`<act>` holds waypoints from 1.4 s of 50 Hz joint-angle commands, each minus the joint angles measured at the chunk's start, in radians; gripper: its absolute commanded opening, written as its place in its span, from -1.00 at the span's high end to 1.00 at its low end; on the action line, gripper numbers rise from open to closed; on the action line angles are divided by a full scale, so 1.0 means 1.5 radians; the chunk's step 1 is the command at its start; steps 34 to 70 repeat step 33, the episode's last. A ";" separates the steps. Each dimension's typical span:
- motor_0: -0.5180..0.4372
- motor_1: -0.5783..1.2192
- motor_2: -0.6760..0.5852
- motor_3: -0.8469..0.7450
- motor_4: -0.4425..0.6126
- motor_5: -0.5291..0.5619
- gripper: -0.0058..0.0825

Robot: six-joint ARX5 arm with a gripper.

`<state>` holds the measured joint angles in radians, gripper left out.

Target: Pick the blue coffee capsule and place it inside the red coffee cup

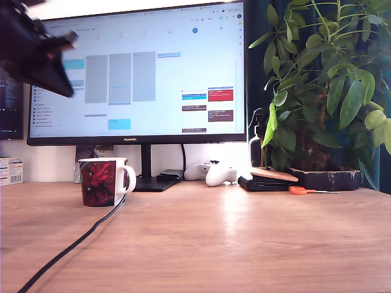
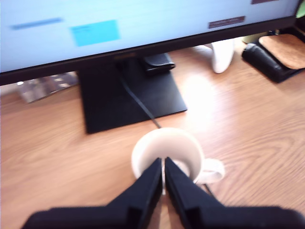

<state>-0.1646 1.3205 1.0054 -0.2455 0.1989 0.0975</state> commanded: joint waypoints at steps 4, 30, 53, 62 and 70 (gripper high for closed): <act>0.029 -0.040 -0.002 -0.044 -0.004 0.005 0.91; 0.071 -0.180 -0.002 -0.168 -0.004 0.006 0.91; 0.071 -0.183 -0.002 -0.173 -0.004 0.006 0.91; 0.071 -0.183 -0.002 -0.173 -0.004 0.006 0.91; 0.071 -0.183 -0.002 -0.173 -0.004 0.006 0.91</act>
